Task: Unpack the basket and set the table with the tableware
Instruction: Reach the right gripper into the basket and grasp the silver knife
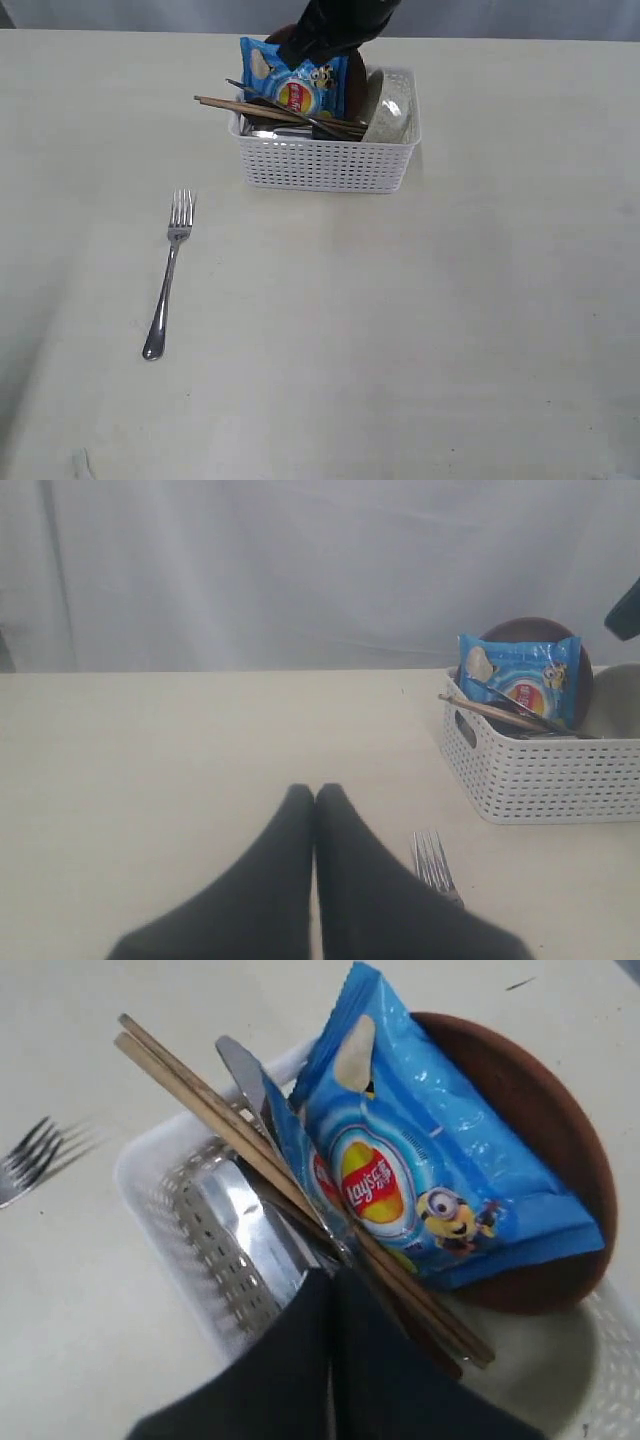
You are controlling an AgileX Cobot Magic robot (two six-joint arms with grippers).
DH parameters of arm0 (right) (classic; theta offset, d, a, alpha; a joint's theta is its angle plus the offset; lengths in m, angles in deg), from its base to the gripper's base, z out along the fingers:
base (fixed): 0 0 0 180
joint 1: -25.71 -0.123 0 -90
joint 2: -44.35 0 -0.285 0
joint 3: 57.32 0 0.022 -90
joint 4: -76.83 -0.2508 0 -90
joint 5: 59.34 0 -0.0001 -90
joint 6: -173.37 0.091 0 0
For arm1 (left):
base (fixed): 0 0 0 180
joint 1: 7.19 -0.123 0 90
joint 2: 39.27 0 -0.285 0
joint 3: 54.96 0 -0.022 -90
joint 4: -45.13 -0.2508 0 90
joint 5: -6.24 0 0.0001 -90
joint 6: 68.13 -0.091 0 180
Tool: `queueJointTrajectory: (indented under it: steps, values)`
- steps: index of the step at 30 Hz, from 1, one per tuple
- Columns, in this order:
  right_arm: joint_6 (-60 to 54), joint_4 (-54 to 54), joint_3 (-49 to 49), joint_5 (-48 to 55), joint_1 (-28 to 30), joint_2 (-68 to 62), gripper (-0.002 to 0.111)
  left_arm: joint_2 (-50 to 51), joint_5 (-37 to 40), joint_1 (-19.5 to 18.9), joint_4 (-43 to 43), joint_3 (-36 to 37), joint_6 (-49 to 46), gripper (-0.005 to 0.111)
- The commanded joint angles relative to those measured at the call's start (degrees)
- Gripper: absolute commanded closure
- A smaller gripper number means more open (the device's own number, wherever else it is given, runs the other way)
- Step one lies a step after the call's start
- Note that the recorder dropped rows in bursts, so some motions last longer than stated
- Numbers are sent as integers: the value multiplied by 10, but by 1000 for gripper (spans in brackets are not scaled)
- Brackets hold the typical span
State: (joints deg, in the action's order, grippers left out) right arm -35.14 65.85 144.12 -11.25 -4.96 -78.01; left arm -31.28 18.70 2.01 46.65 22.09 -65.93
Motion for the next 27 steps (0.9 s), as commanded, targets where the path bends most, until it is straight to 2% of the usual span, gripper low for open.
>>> queueJointTrajectory:
  steps: [1,6,8,15,27]
  values:
    - [2,17,78,55,-3,-68,103,-2,-4,1,3,2,0,107]
    - [2,21,145,67,-16,-119,72,-2,-4,1,3,2,0,107]
    - [2,25,157,60,-26,-129,68,-2,-4,1,3,2,0,107]
    - [1,66,166,6,-69,-148,72,-2,-4,1,3,2,0,107]
    - [3,87,167,-69,-69,-188,74,-2,-4,1,3,2,0,107]
